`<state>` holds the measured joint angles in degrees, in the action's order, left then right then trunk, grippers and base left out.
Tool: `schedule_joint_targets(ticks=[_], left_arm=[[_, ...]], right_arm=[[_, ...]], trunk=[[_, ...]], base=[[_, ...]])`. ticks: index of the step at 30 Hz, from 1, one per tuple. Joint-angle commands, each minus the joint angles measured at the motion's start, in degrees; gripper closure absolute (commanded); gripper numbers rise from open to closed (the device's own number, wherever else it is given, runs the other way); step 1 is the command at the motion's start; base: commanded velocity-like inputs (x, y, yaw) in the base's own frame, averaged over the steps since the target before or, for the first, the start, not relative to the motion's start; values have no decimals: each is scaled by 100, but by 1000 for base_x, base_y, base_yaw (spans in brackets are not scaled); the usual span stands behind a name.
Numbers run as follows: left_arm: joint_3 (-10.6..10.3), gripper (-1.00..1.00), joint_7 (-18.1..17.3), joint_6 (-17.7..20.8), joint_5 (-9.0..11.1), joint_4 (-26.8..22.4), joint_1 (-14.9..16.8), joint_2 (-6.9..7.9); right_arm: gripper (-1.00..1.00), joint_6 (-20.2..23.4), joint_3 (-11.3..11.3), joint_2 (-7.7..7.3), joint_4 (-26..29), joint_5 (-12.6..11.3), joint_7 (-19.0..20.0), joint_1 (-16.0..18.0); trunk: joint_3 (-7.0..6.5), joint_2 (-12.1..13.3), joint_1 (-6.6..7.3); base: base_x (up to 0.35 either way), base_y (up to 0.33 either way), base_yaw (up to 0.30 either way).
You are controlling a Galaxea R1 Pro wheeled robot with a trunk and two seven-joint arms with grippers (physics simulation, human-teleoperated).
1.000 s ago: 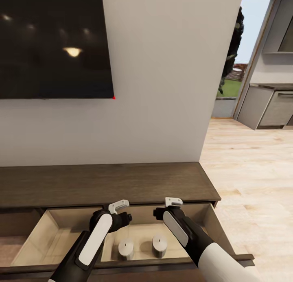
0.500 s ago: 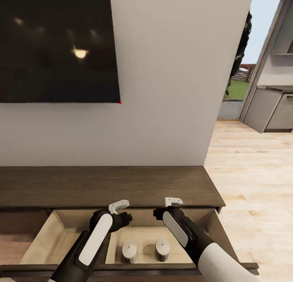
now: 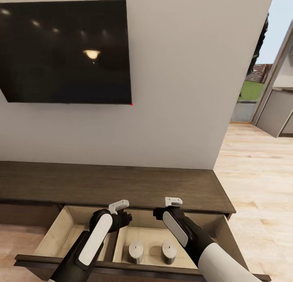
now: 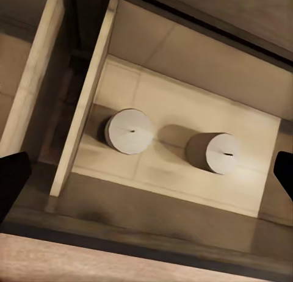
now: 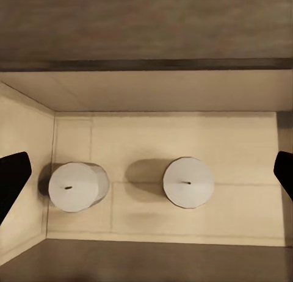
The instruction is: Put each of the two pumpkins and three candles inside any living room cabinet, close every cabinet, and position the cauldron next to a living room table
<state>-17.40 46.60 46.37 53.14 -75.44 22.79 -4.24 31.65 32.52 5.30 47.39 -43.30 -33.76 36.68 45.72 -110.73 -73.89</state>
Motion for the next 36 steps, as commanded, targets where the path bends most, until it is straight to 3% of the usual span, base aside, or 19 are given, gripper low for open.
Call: schedule_joint_targets(ticks=[1, 15, 36], left_arm=[[-3, -100, 60, 4, 56, -6, 4, 1], [0, -100, 60, 6, 64, -2, 6, -2], [8, -100, 60, -5, 64, -138, 1, 6]], right_arm=[[-100, 7, 18, -3, 7, -48, -52, 6], [-100, 7, 18, -3, 7, -45, -52, 6], [-100, 7, 18, -2, -25, -39, -52, 6]], trunk=[[6, -3, 1], [5, -3, 1], [-42, -3, 1]], base=[[0, 0, 2], [-61, 0, 20], [-5, 0, 268]])
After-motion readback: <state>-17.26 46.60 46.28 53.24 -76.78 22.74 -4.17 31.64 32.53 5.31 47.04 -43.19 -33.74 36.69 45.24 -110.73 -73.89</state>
